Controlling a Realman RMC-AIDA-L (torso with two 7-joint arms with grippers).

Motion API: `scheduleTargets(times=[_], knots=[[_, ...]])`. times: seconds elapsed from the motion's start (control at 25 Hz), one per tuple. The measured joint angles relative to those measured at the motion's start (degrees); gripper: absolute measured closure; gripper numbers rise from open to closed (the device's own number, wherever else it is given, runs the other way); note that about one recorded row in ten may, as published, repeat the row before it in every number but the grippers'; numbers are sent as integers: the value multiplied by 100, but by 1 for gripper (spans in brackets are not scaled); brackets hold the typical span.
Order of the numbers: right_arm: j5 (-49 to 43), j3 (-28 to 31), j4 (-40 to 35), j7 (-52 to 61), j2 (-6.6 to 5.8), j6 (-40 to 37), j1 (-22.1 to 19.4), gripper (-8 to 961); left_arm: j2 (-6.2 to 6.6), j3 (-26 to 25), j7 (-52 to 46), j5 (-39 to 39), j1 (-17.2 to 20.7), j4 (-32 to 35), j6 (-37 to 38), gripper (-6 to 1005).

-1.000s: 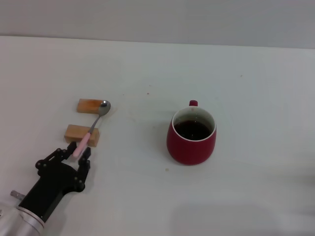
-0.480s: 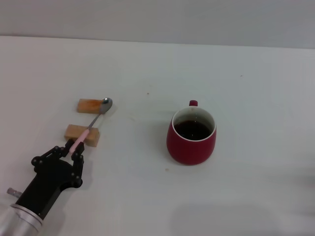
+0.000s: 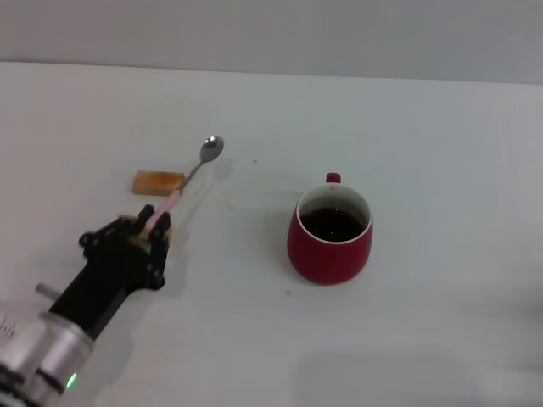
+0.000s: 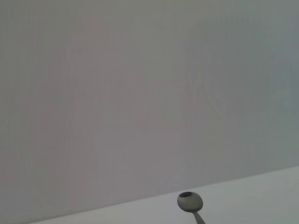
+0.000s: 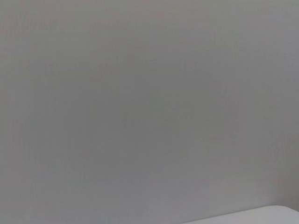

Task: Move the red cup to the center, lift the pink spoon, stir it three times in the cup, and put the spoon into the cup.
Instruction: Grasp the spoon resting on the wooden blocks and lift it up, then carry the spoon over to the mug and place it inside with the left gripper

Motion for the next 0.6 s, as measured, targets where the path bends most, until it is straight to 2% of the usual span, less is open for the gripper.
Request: scheduleTargets(times=[0.16,0.24,0.32,0.4,0.48,0.6], knots=[[0,0,10,0,0,-7,-23,954,59,-288,-30,-7,-484,-57,-416,829],[0,0,17,0,0,-12,-34,954,156,-426,-40,-4,-673,-196,-637,829],[0,0,26,0,0,-17,-42,954,335,-524,-60,-3,-818,-459,-899,829],[1,4,30,0,0,-22,-43,954,567,-630,-79,-2,-907,-795,-1117,829],[8,14,32,0,-4,-22,-47,954,752,-749,-88,-5,-930,-1068,-1246,829],[16,37,32,0,-5,-22,-50,954,1109,-1049,-72,-4,-889,-1649,-1633,829]])
